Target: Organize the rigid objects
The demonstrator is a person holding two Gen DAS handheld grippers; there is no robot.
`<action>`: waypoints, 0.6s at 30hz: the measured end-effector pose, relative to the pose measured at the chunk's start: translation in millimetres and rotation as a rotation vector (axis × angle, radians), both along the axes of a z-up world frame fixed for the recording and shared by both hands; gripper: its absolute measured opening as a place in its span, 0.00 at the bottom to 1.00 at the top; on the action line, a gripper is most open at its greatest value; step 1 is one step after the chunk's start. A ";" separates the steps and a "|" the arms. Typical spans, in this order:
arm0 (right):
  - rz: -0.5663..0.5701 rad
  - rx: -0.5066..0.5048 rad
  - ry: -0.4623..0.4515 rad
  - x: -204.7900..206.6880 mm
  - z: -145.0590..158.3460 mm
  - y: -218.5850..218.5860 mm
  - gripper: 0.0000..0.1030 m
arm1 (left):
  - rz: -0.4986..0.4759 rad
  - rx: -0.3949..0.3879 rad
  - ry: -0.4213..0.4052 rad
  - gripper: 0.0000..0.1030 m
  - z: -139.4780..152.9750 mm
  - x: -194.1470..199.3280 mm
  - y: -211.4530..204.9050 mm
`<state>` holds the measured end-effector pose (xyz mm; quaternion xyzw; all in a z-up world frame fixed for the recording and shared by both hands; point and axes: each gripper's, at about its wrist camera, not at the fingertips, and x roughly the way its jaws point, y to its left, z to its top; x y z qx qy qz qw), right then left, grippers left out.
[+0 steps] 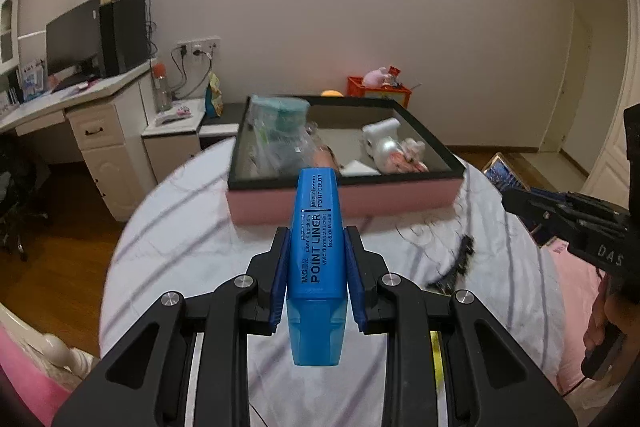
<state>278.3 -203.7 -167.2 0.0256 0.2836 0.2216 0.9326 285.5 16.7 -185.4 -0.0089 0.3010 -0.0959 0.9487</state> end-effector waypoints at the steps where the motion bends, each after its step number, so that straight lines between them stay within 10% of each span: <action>1: 0.011 -0.007 0.002 7.0 1.0 4.2 0.15 | 0.009 0.000 -0.001 0.26 1.6 8.5 2.8; 18: 0.057 -0.104 0.026 108.9 9.4 20.5 0.15 | 0.035 0.074 0.100 0.25 -3.1 162.2 0.8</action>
